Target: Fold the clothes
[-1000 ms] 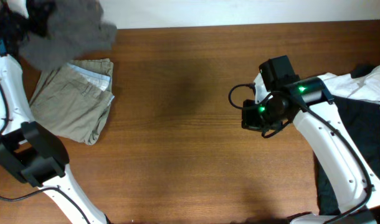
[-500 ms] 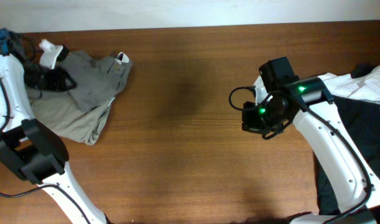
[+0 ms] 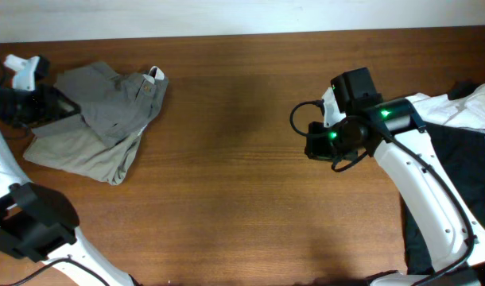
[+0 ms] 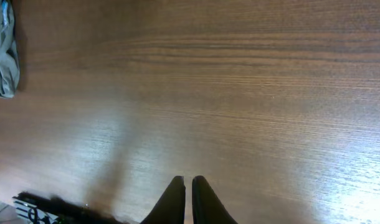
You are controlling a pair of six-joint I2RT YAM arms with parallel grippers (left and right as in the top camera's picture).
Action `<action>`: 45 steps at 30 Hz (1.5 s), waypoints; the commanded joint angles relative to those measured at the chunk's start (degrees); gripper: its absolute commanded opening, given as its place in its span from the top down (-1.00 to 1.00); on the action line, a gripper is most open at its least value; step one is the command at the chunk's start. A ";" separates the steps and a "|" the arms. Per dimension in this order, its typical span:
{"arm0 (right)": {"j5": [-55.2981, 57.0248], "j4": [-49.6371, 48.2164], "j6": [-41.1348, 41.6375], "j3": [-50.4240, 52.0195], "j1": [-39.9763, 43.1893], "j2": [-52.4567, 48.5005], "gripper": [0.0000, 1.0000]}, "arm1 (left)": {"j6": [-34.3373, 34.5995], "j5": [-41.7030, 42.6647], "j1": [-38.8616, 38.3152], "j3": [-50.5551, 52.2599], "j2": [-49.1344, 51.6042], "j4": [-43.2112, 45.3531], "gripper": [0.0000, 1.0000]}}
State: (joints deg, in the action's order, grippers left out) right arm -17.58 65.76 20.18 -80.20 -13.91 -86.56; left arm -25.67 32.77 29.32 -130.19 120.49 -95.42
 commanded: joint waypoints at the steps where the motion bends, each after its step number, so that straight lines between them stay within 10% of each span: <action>1: 0.24 -1.81 -1.38 -0.52 -0.31 -0.04 0.66 | 2.54 -3.58 -0.94 -0.37 -3.50 -1.31 0.46; 10: 0.28 -1.53 -1.55 -0.48 -0.31 -0.04 -0.54 | 12.17 -13.00 -2.12 22.71 -17.00 8.74 0.02; 26: 2.36 -1.05 -3.23 -0.48 -0.31 -0.07 -0.66 | 13.44 -10.19 -5.27 66.18 -16.35 70.58 -0.34; 29: 1.70 0.31 -3.23 -0.48 -0.31 -0.07 -0.66 | 13.51 1.84 -5.29 66.38 -16.48 70.84 0.60; 32: 1.73 1.46 -3.26 -0.48 -0.31 -0.07 -0.66 | 17.81 8.13 -5.16 66.34 -18.56 69.53 0.99; 36: 1.75 1.73 -3.28 -0.48 -0.31 -0.07 -0.67 | 22.51 9.20 -4.68 66.27 -29.49 62.86 0.99; 40: 1.77 1.40 -3.32 -0.48 -0.31 -0.07 -0.67 | 24.26 -6.60 -4.68 66.29 -38.32 48.59 0.97; 43: 1.79 1.11 -3.48 -0.48 -0.31 -0.07 -0.67 | 24.85 -11.37 -4.68 66.42 -38.05 43.41 0.15; 45: 1.81 1.09 -3.50 -0.48 -0.31 -0.07 -0.68 | 25.05 -10.05 -4.61 66.01 -38.47 42.53 -0.06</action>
State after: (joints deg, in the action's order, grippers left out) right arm -15.90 67.02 17.32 -80.20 -13.91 -86.56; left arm -1.15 24.36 24.45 -64.03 82.78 -52.18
